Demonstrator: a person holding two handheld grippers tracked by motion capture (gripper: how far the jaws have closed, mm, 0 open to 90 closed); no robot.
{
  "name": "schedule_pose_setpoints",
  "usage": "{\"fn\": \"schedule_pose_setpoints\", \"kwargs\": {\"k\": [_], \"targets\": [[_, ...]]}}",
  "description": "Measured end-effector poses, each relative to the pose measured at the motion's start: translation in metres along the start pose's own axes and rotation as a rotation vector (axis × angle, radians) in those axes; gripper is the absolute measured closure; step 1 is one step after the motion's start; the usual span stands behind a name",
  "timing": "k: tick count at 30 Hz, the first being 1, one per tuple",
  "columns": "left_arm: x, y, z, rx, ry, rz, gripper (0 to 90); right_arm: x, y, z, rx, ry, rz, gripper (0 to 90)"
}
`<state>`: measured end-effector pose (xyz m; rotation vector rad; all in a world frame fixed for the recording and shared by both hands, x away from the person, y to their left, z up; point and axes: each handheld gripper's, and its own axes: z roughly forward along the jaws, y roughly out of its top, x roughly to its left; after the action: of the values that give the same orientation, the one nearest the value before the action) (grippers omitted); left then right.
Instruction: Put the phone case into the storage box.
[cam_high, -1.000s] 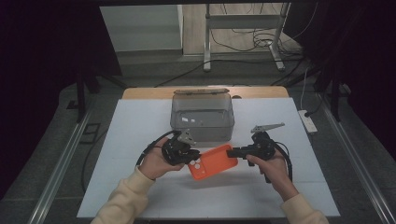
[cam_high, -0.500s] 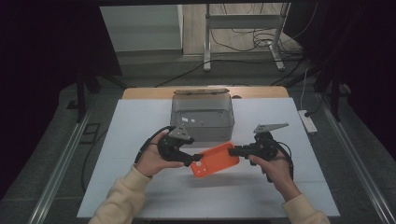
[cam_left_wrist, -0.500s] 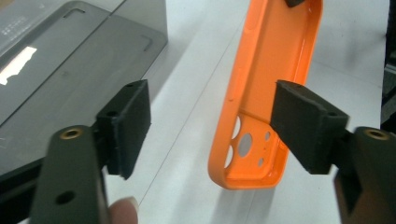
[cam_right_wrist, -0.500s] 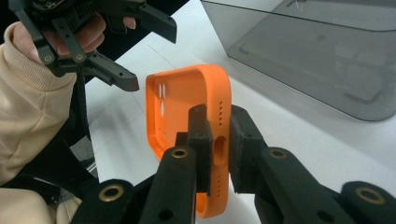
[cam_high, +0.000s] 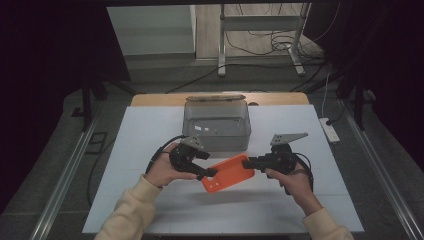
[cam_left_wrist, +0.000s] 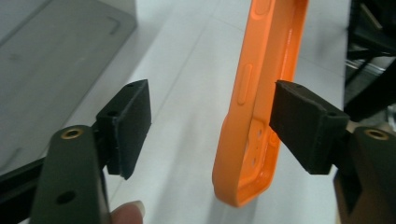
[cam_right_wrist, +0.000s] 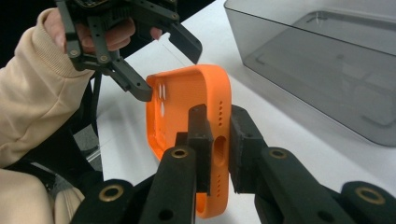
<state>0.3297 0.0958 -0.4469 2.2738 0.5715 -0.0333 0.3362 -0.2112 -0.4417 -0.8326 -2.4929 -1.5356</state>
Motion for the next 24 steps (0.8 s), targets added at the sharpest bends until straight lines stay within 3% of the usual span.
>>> {"fn": "schedule_pose_setpoints", "kwargs": {"k": [9,15,19,24], "targets": [[-0.001,0.0005,0.007,0.058,-0.075,0.009,52.1,0.0038,0.0007,0.0023,0.004,0.023,-0.036,80.5],[-0.0032,0.0016,0.0096,0.089,-0.086,0.029,70.9,0.004,0.0004,0.0028,0.002,0.012,-0.053,80.4],[-0.0055,0.0022,0.0084,0.097,-0.109,0.039,77.1,0.0031,-0.0001,0.0025,0.002,0.004,-0.057,80.4],[-0.0086,0.0041,0.0061,0.108,-0.097,0.059,78.3,0.0012,-0.001,0.0027,0.002,0.013,-0.046,79.9]]}}
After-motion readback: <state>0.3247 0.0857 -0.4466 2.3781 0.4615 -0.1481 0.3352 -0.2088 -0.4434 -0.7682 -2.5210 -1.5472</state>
